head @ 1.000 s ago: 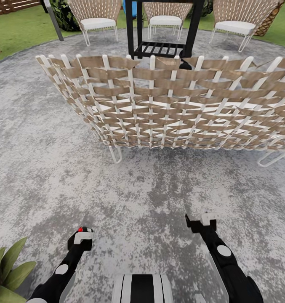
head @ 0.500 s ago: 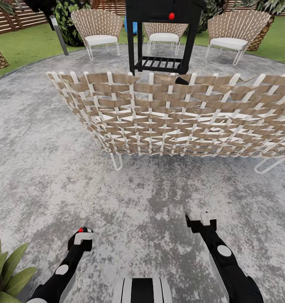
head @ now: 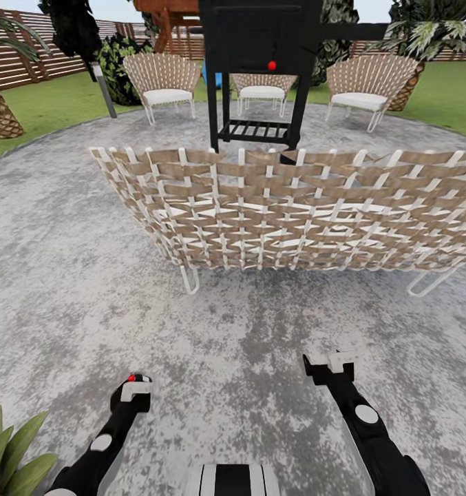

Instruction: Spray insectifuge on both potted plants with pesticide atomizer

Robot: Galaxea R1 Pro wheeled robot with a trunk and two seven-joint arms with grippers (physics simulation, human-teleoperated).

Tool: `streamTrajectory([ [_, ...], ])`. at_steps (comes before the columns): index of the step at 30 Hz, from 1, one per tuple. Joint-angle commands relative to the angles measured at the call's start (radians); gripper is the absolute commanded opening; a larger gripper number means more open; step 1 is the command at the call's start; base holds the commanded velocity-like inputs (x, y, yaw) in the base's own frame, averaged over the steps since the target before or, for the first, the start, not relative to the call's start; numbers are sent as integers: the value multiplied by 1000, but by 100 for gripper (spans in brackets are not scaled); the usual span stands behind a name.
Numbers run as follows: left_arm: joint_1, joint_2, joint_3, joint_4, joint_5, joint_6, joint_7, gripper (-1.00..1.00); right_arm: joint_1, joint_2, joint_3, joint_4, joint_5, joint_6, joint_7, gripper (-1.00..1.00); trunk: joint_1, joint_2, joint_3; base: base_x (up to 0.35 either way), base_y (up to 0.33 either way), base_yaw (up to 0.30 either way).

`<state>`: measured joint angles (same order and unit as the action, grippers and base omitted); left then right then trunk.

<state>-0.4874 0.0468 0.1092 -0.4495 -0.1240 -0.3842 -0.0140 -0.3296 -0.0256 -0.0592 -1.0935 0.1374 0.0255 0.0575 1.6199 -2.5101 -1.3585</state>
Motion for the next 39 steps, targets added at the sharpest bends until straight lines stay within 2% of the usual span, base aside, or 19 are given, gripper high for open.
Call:
streamTrajectory([
  [1, 0, 0, 7, 1, -11, -3, 0, -100, 0, 0, -3, 22, 11, -8, 5, 100, -1, 0, 5, 0, 0, -61],
  [4, 10, -1, 12, 1, -10, -1, 5, -100, 0, -3, -5, 116, 11, -88, 4, 100, -2, 1, 21, 0, 0, -61],
  [9, 49, -1, 17, 0, -9, -2, 14, -100, 3, -11, -9, 302, 11, -287, 4, 100, -4, 2, 48, 0, 0, -61],
  [12, 92, -2, 28, -5, 8, -4, 18, -100, 36, -18, -12, 455, 11, -433, 1, 100, -6, 3, 65, 0, 0, -63],
  [14, 112, -1, 41, -8, 22, -6, 18, -100, 61, -26, -40, 499, 11, -492, 2, 100, -6, 3, 75, 0, 0, -67],
  [15, 128, -1, 53, -10, 31, -6, 17, -100, 78, -30, -78, 531, 11, -524, 2, 100, -7, 3, 81, 0, 0, -73],
  [16, 154, -1, 65, -11, 38, -9, 16, -100, 93, -34, -136, 599, 11, -571, 6, 100, -7, 4, 86, 0, 0, -79],
  [17, 169, -1, 67, -8, 39, -17, 16, -100, 97, -36, -152, 647, 11, -596, 6, 100, -8, 4, 92, 0, 0, -81],
  [22, 206, 0, 71, -2, 40, -51, 16, -100, 101, -35, -166, 730, 14, -642, 11, 100, -10, 5, 119, 0, 0, -82],
  [32, 217, 2, 71, -1, 36, -57, 14, -100, 101, -32, -168, 754, 13, -649, 5, 100, -15, 7, 172, 0, 0, -79],
  [39, 217, 2, 72, 0, 35, -58, 13, -100, 101, -28, -169, 755, 11, -649, 3, 100, -18, 9, 201, 0, 0, -11],
])
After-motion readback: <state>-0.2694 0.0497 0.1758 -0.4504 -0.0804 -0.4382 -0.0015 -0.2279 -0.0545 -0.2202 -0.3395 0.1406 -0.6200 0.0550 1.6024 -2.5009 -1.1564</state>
